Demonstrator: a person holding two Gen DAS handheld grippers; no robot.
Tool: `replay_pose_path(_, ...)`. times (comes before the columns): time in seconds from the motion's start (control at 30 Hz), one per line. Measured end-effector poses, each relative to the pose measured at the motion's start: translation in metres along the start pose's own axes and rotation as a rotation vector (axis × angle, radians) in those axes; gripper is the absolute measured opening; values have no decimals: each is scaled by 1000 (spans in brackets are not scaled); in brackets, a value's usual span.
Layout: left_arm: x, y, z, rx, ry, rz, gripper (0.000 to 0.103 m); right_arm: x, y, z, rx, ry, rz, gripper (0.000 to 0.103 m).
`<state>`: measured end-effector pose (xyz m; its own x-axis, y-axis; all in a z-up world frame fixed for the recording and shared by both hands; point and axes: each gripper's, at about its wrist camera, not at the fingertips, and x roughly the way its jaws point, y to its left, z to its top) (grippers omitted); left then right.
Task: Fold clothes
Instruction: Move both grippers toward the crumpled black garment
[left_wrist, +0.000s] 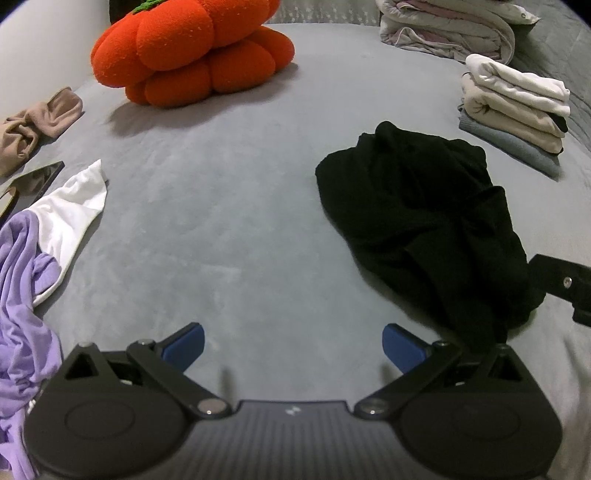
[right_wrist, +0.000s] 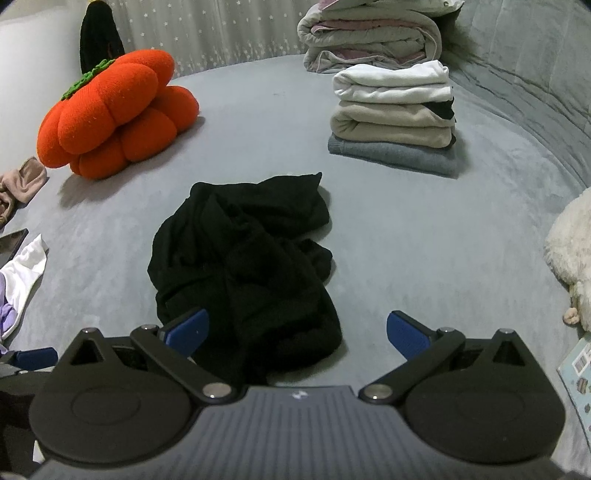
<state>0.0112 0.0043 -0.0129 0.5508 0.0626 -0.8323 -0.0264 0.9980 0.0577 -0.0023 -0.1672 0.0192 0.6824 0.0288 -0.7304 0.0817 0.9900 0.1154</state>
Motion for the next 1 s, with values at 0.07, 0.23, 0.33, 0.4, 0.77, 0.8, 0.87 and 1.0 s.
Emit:
replay_pose_path(0.07,0,-1,1,0,0,-1,102,0,0,0,0,1,2,103)
replay_pose_path(0.23,1,-2,4,17,-12,24,102,-1,0,0,-4,8,12,103)
replay_pose_path(0.33,1,-4,8,28,-12,34,102,-3,0,0,-10,8,18,103)
replay_pose_path(0.4,0,-5,12,29,-14,36,102,-3,-1,1,-14,5,18,103)
replay_pose_path(0.77,26,-17,35,21,15,25,102,13,-8,7,-8,36,4,103)
replay_pose_path(0.8,31,-16,37,14,25,23,102,18,-9,8,-7,48,4,103)
replay_pose_path(0.87,38,-16,41,2,40,19,102,27,-10,9,-6,70,5,103)
replay_pose_path(1.0,54,-15,49,-11,50,31,102,53,-14,10,-9,120,-17,103)
